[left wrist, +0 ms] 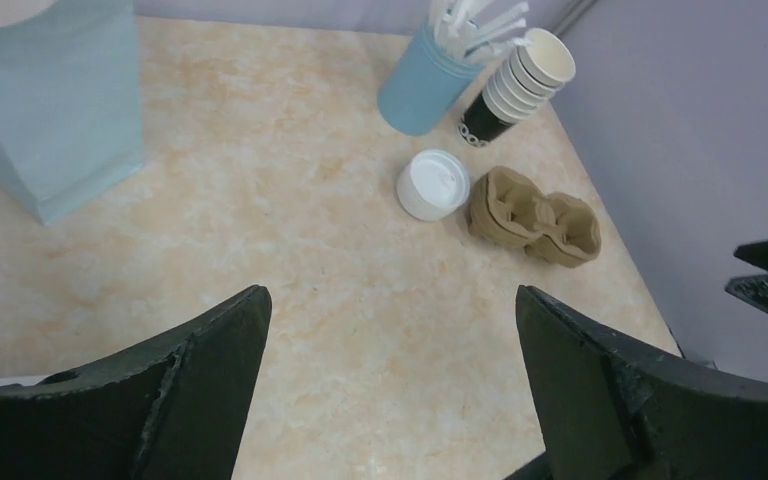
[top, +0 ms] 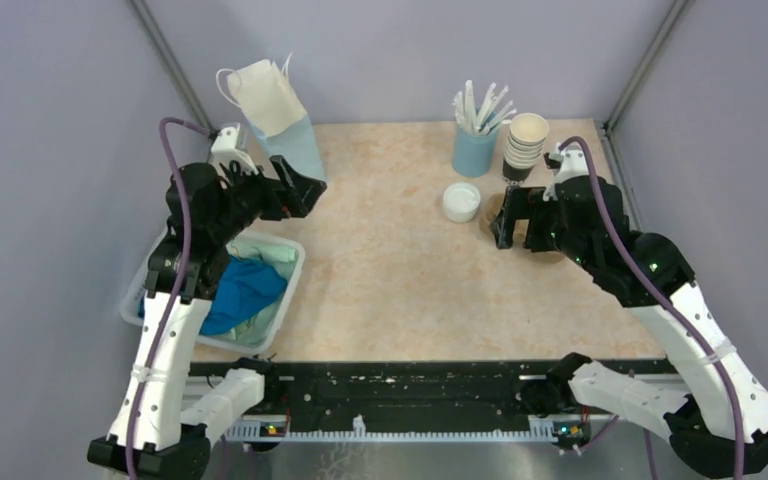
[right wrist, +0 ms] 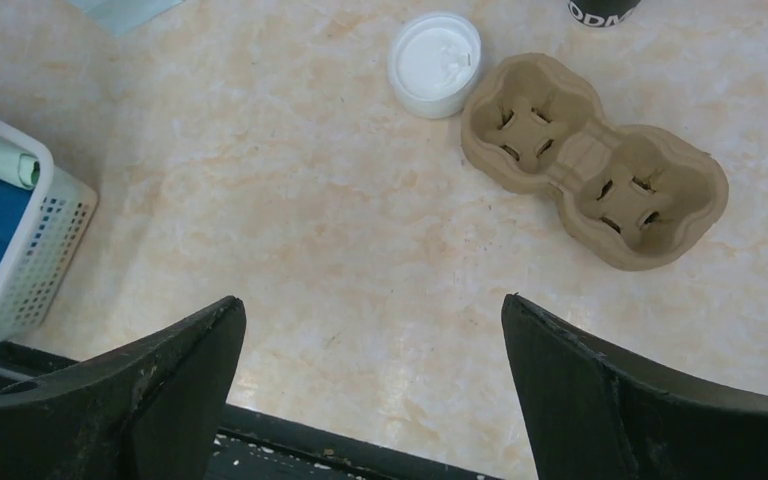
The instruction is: Pack the takeout coffee
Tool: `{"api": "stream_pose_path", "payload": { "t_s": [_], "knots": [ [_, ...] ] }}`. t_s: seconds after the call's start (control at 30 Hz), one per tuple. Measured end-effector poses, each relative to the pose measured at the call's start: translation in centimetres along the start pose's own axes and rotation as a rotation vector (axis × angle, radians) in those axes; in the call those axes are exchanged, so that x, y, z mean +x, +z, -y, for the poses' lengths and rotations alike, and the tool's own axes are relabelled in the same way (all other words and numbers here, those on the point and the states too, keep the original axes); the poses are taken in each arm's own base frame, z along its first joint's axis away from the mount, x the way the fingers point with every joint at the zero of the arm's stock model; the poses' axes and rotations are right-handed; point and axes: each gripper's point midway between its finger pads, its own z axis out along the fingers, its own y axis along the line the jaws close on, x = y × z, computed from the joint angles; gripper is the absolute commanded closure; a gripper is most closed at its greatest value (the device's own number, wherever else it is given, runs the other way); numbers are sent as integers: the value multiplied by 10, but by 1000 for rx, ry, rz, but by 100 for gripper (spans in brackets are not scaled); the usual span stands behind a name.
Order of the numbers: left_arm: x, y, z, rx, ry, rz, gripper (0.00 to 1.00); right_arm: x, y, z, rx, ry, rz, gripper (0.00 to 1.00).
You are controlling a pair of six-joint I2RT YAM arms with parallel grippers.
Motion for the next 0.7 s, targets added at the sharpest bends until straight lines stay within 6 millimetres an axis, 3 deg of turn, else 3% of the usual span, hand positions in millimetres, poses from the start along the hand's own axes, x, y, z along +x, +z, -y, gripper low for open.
{"api": "stream_pose_path", "payload": {
  "t_s": [0.2,0.3,0.43,0.5,0.7],
  "knots": [
    [31,10,44,116,38,-93,2,5,14,1,34,-27,-49,1],
    [49,16,58,148,44,-140,2,3,25,2,64,-42,-64,1],
    [72,26,61,146,38,-201,2,-7,47,9,130,-27,-83,1],
    [77,32,59,133,39,-215,2,-15,61,19,180,14,-78,1],
    [88,43,53,120,61,-255,2,-42,107,80,359,230,-57,5]
  ]
}}
